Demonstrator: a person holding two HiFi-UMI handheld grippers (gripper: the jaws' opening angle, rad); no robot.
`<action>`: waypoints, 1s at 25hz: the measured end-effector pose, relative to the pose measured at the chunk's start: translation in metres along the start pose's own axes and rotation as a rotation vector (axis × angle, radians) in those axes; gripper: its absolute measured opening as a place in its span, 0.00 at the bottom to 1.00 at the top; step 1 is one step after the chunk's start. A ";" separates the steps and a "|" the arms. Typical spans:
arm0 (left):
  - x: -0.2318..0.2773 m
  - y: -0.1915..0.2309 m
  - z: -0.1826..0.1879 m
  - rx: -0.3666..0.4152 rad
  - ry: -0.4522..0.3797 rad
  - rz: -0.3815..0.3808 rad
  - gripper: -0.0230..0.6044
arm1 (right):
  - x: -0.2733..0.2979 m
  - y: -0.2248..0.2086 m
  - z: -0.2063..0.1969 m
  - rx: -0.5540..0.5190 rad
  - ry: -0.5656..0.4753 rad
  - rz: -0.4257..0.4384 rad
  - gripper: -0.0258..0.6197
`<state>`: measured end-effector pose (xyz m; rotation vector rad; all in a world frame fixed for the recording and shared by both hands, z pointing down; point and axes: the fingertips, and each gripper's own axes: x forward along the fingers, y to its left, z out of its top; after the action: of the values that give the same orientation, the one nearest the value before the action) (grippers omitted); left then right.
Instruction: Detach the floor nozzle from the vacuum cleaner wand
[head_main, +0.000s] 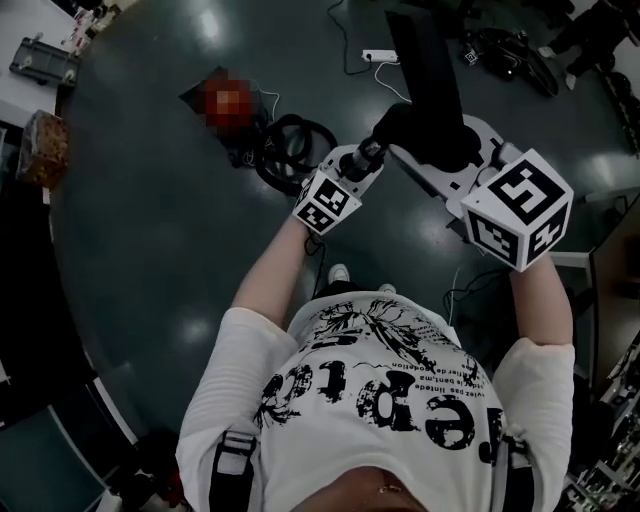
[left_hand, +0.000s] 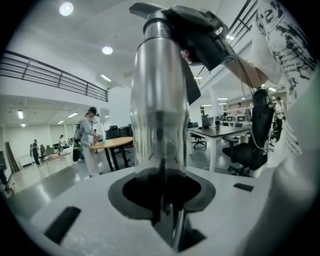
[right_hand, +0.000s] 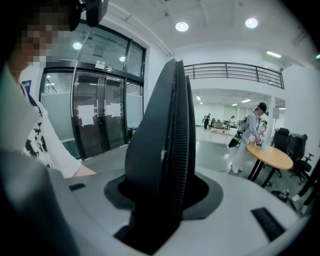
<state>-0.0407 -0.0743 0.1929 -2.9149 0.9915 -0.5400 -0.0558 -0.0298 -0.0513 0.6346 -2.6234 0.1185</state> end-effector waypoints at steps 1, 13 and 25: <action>-0.003 -0.002 -0.001 0.014 0.016 -0.035 0.22 | -0.002 -0.006 -0.002 0.013 0.007 0.001 0.33; -0.036 -0.025 -0.016 -0.002 0.224 -0.278 0.21 | -0.011 -0.038 -0.025 0.165 0.014 0.104 0.33; -0.004 -0.025 -0.005 -0.082 0.066 -0.108 0.20 | -0.016 -0.066 -0.039 0.363 0.010 0.109 0.33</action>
<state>-0.0304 -0.0516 0.1995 -3.0562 0.8868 -0.6176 0.0023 -0.0746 -0.0247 0.6033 -2.6473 0.6408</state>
